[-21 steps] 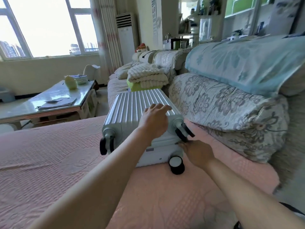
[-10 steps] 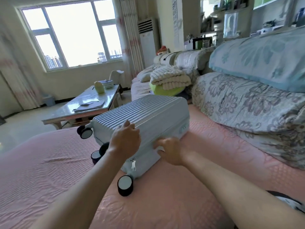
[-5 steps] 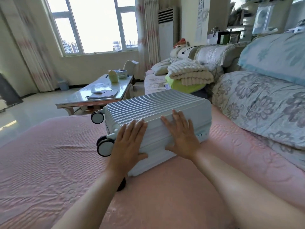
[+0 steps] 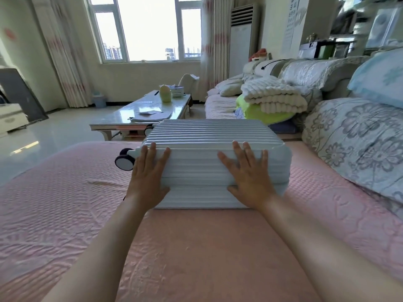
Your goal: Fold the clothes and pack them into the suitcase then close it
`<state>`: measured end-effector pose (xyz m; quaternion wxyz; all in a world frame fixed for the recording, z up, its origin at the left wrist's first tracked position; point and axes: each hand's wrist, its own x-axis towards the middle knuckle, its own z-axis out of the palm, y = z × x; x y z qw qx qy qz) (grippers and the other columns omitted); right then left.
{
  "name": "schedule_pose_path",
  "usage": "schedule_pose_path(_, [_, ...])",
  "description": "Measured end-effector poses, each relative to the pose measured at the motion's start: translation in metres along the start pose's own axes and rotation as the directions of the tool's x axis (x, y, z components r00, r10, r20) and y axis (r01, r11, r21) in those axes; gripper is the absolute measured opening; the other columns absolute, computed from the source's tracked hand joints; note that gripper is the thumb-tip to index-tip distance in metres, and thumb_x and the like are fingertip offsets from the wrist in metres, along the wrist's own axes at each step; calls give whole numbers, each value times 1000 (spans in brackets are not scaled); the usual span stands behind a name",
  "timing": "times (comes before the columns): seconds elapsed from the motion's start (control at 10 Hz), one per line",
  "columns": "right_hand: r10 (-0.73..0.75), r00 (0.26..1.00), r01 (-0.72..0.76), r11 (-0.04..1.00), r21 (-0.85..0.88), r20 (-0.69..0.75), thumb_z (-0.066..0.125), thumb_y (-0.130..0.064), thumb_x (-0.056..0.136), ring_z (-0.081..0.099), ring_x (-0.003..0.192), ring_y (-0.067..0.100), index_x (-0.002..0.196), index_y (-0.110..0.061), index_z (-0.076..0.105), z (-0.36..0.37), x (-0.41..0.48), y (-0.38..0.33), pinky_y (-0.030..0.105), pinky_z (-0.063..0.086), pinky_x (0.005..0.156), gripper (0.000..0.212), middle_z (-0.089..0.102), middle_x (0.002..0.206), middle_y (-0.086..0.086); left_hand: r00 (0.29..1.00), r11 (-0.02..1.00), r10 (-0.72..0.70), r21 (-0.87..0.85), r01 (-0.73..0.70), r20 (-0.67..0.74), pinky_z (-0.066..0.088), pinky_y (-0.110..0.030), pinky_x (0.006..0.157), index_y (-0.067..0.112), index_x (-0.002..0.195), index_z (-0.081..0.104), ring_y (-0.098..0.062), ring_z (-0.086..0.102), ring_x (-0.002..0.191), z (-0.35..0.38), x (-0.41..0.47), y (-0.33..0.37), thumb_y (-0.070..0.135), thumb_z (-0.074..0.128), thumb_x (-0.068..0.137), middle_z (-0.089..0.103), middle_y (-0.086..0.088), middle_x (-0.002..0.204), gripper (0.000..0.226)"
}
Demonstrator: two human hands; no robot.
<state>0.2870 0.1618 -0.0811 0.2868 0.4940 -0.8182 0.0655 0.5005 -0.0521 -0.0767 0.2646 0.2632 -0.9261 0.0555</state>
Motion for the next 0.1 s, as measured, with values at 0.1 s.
schedule_pose_path(0.1, [46,999,-43,989,143,-16,70,-55,81,8,153,36,157,-40,19,-19,1,-2,73,7,113,93,2,167,10,996,988,-21,-152,8,-84,11,-50,122,26,159,8,-27,-4,152,-23,-1,6,41,78,79,-2,-6,166,107])
